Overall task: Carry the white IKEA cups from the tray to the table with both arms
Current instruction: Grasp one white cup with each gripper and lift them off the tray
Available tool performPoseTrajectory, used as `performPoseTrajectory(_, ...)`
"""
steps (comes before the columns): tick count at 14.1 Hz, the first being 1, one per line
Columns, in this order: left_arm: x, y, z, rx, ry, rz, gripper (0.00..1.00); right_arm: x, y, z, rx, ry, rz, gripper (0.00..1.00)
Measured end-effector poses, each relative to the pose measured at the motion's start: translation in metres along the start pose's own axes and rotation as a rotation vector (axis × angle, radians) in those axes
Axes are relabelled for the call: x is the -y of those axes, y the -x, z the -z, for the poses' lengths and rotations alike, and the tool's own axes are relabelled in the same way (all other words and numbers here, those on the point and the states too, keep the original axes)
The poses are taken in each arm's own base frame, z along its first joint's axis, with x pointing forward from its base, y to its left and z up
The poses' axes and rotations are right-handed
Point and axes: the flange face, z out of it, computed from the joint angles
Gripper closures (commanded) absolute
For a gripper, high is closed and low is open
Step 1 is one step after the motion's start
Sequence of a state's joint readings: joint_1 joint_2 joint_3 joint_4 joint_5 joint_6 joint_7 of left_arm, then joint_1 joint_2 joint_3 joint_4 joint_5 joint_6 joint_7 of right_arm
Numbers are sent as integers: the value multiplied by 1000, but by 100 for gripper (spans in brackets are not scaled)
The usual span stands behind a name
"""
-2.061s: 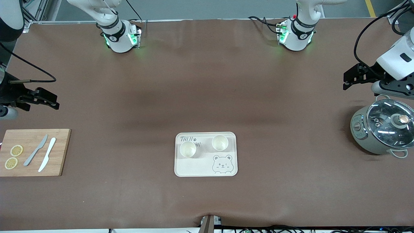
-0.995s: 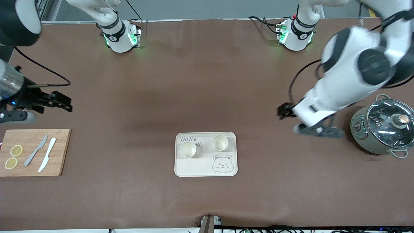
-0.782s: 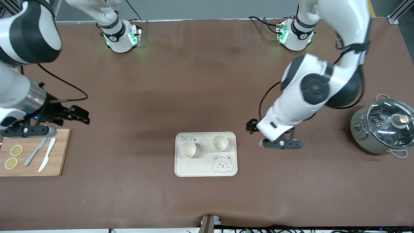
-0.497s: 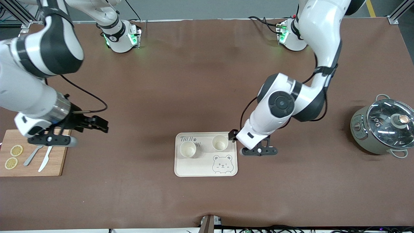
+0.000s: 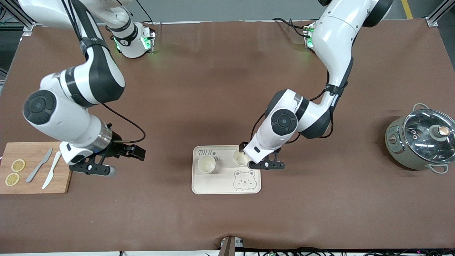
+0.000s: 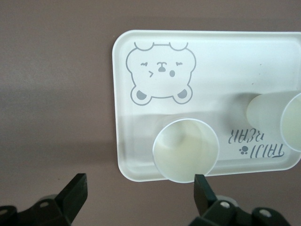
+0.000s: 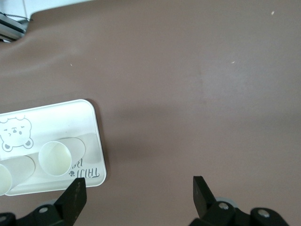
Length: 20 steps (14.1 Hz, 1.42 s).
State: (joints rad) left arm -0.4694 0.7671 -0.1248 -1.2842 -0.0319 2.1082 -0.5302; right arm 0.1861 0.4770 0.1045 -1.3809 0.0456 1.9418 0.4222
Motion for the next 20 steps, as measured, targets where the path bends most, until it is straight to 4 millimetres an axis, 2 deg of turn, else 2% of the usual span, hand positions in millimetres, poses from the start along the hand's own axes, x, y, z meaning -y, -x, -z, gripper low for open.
performPoseTrajectory(4,3,-2,-24,1,0,5,0,37,9,-42,6,-7,-16,0)
performPoseTrajectory(8,-8,1,-54,-24,15,-4,0,51,13,-76,29,1,-27,0)
performPoseTrajectory(13,-9,4,-86,-43,-3,-24,2,90,29,-112,16,-16,-72,0)
performPoseTrajectory(14,-8,3,-88,-47,-4,-21,99,96,31,-117,11,-20,-78,0)
performPoseTrajectory(16,-7,1,-88,-62,-9,30,100,105,35,-127,3,-29,-91,0)
performPoseTrajectory(20,-8,2,-88,-114,-80,20,100,113,35,-148,-20,-48,-95,0)
